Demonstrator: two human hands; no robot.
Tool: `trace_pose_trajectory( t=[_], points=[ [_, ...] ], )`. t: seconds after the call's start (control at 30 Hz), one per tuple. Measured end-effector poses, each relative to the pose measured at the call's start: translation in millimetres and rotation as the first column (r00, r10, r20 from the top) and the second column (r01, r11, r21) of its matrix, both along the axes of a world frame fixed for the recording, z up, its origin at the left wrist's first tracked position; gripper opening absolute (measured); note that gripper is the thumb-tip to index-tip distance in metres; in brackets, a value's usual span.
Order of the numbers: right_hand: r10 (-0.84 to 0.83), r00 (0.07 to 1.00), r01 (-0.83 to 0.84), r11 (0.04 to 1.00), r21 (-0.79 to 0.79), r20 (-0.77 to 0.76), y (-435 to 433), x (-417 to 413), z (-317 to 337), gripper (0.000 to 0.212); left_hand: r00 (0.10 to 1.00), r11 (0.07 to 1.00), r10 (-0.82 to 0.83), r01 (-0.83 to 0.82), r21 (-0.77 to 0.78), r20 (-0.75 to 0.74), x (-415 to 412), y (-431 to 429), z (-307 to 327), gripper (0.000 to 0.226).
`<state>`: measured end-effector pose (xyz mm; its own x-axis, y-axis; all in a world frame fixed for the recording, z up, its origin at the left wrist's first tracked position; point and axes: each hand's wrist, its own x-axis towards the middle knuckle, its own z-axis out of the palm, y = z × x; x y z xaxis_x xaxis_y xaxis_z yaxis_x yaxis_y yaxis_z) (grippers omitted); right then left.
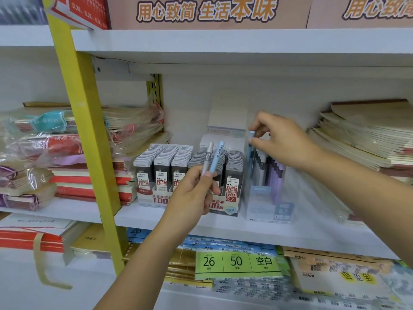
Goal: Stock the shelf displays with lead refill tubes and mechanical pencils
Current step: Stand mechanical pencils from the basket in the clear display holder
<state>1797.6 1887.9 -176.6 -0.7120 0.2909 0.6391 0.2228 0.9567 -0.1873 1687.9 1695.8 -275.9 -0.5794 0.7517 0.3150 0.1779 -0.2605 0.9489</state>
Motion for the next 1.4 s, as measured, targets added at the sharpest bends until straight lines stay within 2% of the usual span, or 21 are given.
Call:
trace_pose_trajectory(
  t=[0.13,0.63,0.8,0.93,1.03,1.1,1.17,1.2,1.27,1.3,1.4],
  points=[
    [0.009,0.999,-0.007,0.999,-0.051,0.038,0.3,0.4,-5.2,0.018,1.000,1.000,0.005,-0.005,-0.009,-0.009,0.5,1.4,-1.2,0.019],
    [0.007,0.999,-0.006,1.000,-0.010,0.034,3.4,0.6,-5.1,0.014,0.999,0.999,0.026,-0.027,-0.037,-0.026,5.2,0.1,1.1,0.019],
    [0.013,0.998,-0.007,0.995,-0.099,0.056,9.3,0.6,-6.6,0.014,1.000,0.999,0.011,-0.012,-0.040,-0.030,7.0,-0.2,2.8,0.020],
    [-0.116,0.983,0.111,0.993,0.040,0.143,14.1,-4.0,-6.4,0.008,0.999,0.998,-0.007,0.005,-0.057,-0.037,7.5,-0.9,3.8,0.025],
    [-0.261,0.924,0.235,0.964,0.122,0.281,13.5,-5.3,2.0,0.020,0.999,0.999,-0.033,0.034,-0.032,0.026,9.2,-0.4,4.1,0.025],
    [-0.244,0.944,0.212,0.964,0.157,0.223,8.3,0.2,6.9,0.028,0.996,0.998,-0.062,0.062,0.006,0.070,11.6,0.0,5.3,0.021],
    [-0.083,0.996,0.082,0.996,0.039,0.044,-7.6,8.7,7.0,0.029,0.994,0.996,-0.084,0.082,0.031,0.072,14.4,1.2,6.8,0.019],
    [0.032,0.999,-0.033,0.993,-0.113,-0.013,-19.2,13.0,4.6,0.027,0.993,0.995,-0.094,0.091,0.040,0.068,16.1,2.4,7.3,0.018],
    [0.240,0.967,-0.250,0.862,-0.440,-0.080,-40.3,18.2,-4.7,0.023,0.992,0.993,-0.114,0.112,0.049,0.058,21.0,5.8,8.0,0.018],
    [0.288,0.951,-0.305,0.791,-0.531,-0.117,-47.3,19.8,-9.5,0.021,0.991,0.992,-0.121,0.119,0.049,0.055,23.8,7.4,8.6,0.018],
    [0.263,0.930,-0.368,0.692,-0.620,-0.258,-54.2,26.8,-13.7,0.015,0.989,0.990,-0.139,0.137,0.041,0.051,29.3,8.7,8.5,0.022]
  ],
)
